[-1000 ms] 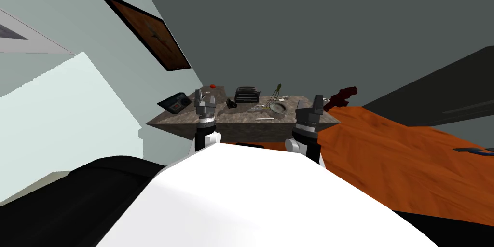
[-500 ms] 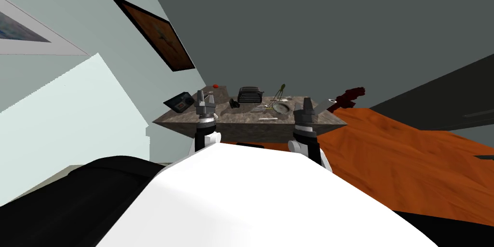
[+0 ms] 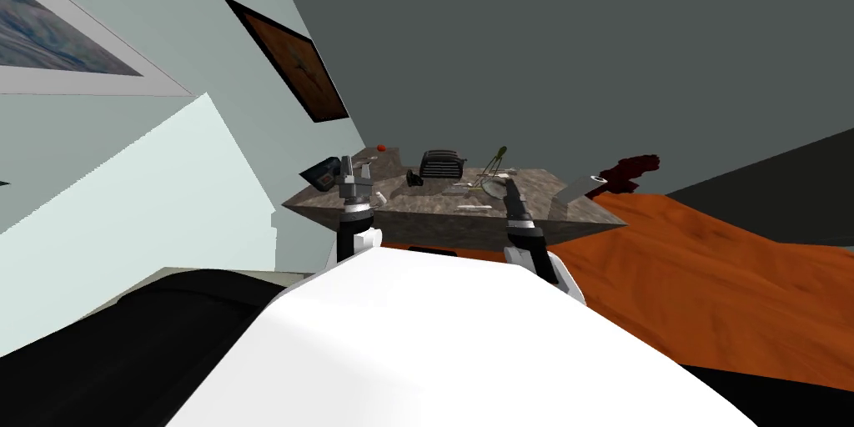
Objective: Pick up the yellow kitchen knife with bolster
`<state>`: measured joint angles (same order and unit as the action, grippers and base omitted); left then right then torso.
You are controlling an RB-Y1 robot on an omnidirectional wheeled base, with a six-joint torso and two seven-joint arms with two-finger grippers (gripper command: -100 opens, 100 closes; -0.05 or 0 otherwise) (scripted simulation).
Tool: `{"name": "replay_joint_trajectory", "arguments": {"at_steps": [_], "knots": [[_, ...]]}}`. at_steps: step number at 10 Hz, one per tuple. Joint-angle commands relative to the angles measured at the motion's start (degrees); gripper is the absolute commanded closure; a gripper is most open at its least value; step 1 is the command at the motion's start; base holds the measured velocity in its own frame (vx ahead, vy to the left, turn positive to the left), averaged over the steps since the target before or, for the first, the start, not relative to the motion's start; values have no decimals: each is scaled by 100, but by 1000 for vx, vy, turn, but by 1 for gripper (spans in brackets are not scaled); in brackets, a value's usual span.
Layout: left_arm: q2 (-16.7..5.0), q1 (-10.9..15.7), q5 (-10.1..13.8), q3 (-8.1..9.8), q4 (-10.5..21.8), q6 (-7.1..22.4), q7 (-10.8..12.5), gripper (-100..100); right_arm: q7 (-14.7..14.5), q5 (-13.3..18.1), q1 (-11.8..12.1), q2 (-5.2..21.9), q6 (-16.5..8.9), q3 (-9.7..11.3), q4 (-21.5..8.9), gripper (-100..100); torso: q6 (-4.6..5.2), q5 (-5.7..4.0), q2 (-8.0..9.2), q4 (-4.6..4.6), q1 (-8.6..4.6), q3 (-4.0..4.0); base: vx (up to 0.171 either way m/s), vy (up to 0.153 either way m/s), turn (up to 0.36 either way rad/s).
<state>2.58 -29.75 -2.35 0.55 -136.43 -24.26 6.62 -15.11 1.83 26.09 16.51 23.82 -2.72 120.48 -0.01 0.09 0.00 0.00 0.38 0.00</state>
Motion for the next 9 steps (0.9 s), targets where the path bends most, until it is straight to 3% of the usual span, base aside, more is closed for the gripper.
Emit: {"name": "replay_joint_trajectory", "arguments": {"at_steps": [1, 2, 4, 5, 8, 9], "knots": [[0, 0, 0, 0, 0, 0, 0, 0, -199, 170, -10, 286, -76, -33, -256, -100, 0, 0, 0, 0, 0, 0, -6, 112, 131], [0, 0, 0, 0, 0, 0, 0, 0, -199, 170, -10, 349, -76, -33, -256, -100, -1, 0, 2, 0, 2, 1, -3, 78, 39], [0, 0, 0, 0, 0, 0, 0, 0, -442, 414, -11, 732, -144, -52, -615, -100, 0, -3, 2, 0, -14, 1, -1, 74, 134], [0, 0, 0, 0, 0, 0, 0, 0, -442, 414, -11, 768, -144, -52, -615, -100, -1, -2, 2, 1, -10, 1, -1, 62, 50], [0, 0, 0, 0, 0, 0, 0, 0, -804, 834, -12, 1345, -236, -56, -1162, -100, -1, -2, 0, 0, -10, 0, 3, 86, 165], [0, 0, 0, 0, 0, 0, 0, 0, -804, 834, -12, 1447, -236, -56, -1203, -100, 0, -1, 0, 0, -4, 0, 10, 70, 39]]}}
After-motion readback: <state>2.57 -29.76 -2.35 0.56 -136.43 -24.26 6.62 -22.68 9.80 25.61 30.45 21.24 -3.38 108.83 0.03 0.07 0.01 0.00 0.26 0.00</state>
